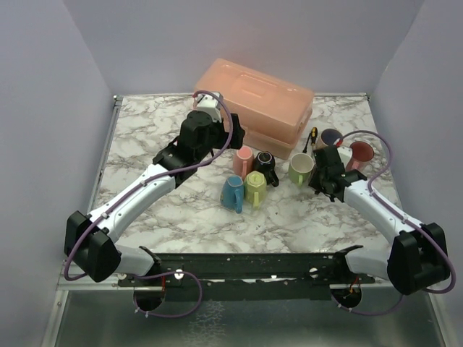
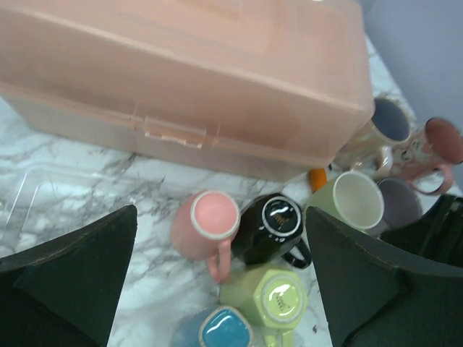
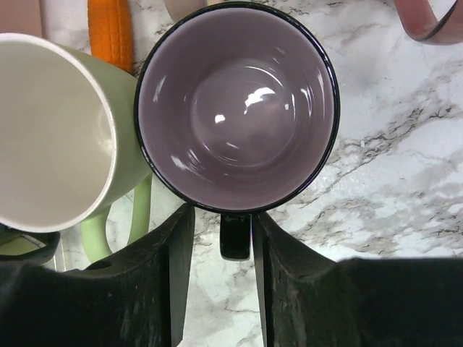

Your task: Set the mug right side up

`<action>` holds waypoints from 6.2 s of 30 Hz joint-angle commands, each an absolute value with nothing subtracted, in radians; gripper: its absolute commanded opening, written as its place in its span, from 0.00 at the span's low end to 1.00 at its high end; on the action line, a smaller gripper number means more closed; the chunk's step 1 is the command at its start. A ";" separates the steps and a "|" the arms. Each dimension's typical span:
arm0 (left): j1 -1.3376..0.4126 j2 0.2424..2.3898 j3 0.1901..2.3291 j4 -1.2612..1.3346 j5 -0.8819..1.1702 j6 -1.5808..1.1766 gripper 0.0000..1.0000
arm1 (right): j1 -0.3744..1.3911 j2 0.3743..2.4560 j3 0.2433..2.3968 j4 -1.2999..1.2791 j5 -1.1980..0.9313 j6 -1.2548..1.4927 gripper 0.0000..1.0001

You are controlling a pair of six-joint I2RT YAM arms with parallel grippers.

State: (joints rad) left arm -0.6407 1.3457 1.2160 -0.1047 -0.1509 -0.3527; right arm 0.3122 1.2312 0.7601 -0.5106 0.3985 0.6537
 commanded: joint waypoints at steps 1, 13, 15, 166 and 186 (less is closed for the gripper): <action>-0.637 1.334 1.148 -0.185 -0.177 -0.368 0.99 | 0.307 1.206 0.785 -0.509 0.372 0.659 0.43; -0.637 1.400 1.107 -0.271 -0.077 -0.375 0.99 | 0.308 1.132 0.924 -0.679 0.423 0.721 0.50; -0.637 1.426 1.107 -0.270 -0.046 -0.386 0.99 | 0.307 1.120 0.938 -0.676 0.436 0.725 0.51; -0.640 1.303 1.431 0.563 0.608 -0.649 0.00 | 0.308 1.157 0.992 1.041 -0.813 1.100 0.66; -0.646 1.348 1.419 0.651 0.683 -0.718 0.00 | 0.339 1.245 1.076 1.158 -0.802 1.205 0.44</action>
State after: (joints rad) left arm -0.6373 1.3525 1.3861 0.5461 0.6502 -0.7067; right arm 0.3275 1.2263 1.0370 1.1172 -0.7776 1.1805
